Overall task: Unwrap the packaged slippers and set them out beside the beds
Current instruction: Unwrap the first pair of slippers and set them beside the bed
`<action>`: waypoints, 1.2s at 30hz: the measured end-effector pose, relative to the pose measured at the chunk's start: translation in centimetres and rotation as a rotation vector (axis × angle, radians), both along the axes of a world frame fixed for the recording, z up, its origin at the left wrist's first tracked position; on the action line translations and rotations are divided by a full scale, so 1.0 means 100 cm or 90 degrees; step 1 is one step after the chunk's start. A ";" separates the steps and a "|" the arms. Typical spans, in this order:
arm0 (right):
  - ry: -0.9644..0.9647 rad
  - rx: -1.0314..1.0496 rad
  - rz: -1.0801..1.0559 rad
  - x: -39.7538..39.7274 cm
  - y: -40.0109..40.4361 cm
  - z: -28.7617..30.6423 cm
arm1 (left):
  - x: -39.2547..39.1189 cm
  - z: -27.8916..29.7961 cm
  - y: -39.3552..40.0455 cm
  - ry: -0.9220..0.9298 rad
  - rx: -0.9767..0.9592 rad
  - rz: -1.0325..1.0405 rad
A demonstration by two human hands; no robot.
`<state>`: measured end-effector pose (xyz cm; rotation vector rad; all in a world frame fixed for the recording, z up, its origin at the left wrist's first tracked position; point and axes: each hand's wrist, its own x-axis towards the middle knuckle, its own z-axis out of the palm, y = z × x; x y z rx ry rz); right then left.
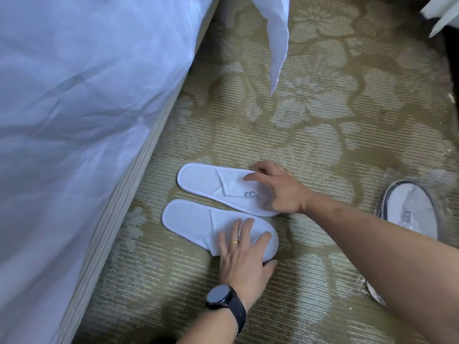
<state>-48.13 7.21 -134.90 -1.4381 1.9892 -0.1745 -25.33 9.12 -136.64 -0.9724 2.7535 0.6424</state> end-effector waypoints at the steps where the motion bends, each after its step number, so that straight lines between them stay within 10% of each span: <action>1: 0.018 0.023 0.035 -0.004 0.005 0.002 | -0.002 -0.006 0.000 -0.031 0.029 -0.027; 36: 0.094 -0.003 0.051 0.009 -0.003 -0.014 | -0.009 -0.009 -0.030 -0.059 0.091 -0.007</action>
